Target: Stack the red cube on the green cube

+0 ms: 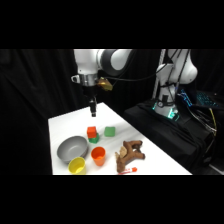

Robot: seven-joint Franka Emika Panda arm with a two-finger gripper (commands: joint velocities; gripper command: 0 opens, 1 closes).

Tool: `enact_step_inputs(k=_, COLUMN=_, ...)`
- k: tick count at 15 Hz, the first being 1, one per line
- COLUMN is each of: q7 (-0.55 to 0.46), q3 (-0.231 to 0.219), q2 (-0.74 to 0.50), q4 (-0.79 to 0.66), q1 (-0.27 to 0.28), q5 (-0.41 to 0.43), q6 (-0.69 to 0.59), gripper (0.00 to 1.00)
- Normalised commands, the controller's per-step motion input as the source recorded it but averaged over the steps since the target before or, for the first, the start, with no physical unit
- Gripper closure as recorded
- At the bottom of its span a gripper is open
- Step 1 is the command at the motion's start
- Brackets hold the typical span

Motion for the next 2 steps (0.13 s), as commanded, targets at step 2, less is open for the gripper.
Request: enact_step_inputs(k=2, q7=0.09, q3=0.018, q2=-0.35, q4=-0.17, q1=0.023, q5=-0.158, q6=-0.21, gripper=0.00)
